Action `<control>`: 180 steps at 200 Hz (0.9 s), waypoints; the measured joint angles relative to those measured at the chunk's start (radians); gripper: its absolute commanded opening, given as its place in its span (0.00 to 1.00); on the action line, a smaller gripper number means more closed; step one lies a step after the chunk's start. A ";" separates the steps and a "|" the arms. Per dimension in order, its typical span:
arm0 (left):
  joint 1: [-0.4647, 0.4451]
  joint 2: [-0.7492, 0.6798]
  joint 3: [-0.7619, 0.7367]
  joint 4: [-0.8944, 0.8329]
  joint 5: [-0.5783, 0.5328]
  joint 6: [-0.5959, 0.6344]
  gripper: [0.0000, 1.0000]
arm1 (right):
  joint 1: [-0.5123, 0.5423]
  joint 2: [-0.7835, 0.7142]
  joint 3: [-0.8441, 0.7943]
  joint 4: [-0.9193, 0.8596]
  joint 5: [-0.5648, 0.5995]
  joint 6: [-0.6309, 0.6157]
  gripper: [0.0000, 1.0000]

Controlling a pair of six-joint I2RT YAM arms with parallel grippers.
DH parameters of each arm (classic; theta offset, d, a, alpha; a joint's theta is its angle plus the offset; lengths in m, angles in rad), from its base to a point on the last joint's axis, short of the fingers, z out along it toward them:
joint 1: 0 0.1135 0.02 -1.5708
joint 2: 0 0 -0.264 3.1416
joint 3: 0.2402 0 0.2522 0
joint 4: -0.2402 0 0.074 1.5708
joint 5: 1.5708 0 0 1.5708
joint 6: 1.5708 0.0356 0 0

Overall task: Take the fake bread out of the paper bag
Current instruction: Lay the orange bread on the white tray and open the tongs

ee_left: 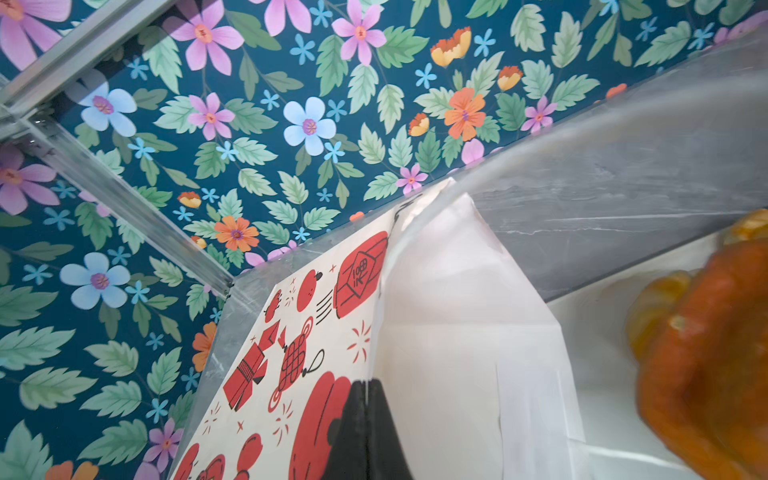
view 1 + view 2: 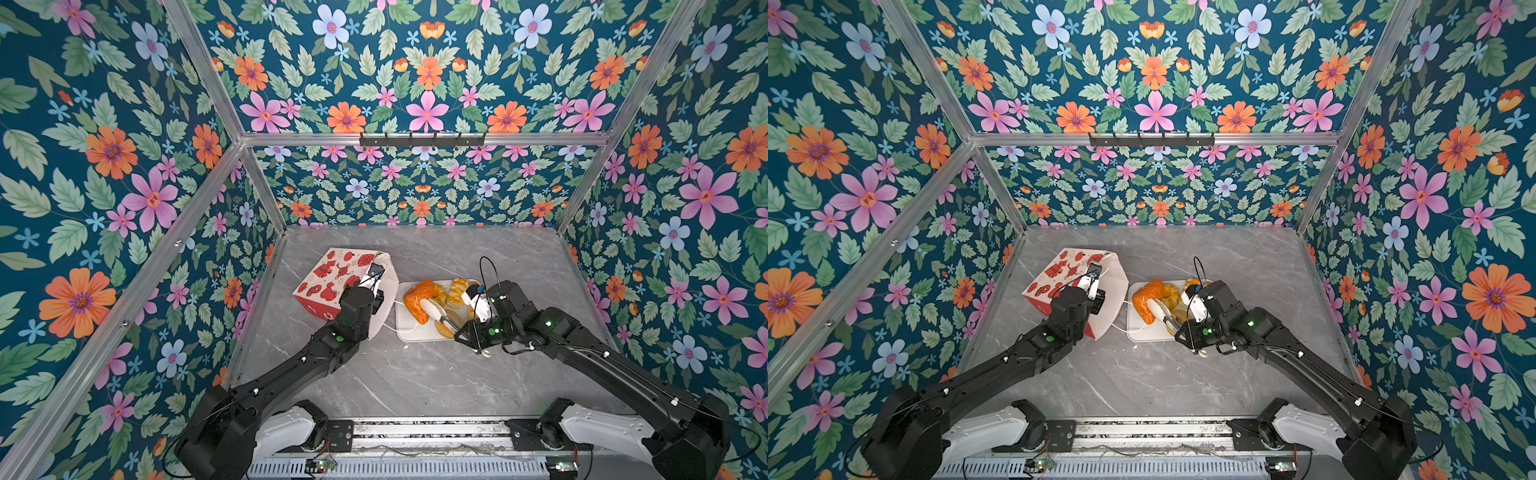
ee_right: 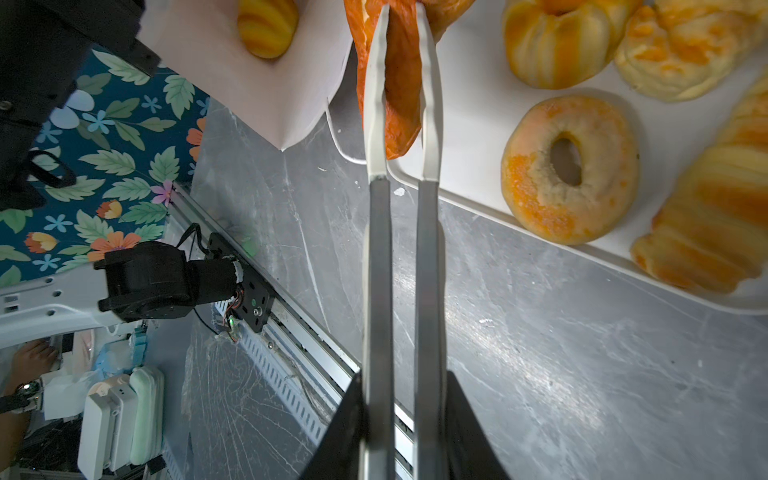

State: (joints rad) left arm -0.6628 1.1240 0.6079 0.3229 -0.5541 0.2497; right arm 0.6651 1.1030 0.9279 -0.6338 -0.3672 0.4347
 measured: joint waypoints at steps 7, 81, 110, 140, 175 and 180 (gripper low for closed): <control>0.000 -0.009 -0.003 -0.006 -0.015 -0.008 0.00 | -0.003 0.002 0.000 -0.001 0.003 -0.002 0.17; 0.015 -0.045 -0.027 -0.030 -0.135 -0.033 0.00 | -0.043 0.020 0.007 0.011 0.044 -0.027 0.16; 0.015 -0.070 -0.035 -0.028 -0.142 -0.037 0.00 | -0.044 0.056 0.004 0.039 0.039 -0.029 0.16; 0.016 -0.080 -0.041 -0.024 -0.141 -0.040 0.00 | -0.045 0.116 -0.004 0.078 0.004 -0.029 0.16; 0.016 -0.083 -0.048 -0.024 -0.134 -0.043 0.00 | -0.044 0.211 0.012 0.149 -0.050 -0.029 0.16; 0.016 -0.084 -0.049 -0.024 -0.134 -0.044 0.00 | -0.044 0.227 0.015 0.159 -0.057 -0.029 0.16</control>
State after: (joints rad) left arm -0.6468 1.0401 0.5591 0.2989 -0.6876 0.2058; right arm 0.6209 1.3304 0.9428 -0.4747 -0.4244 0.4053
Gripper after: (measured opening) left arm 0.039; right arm 0.262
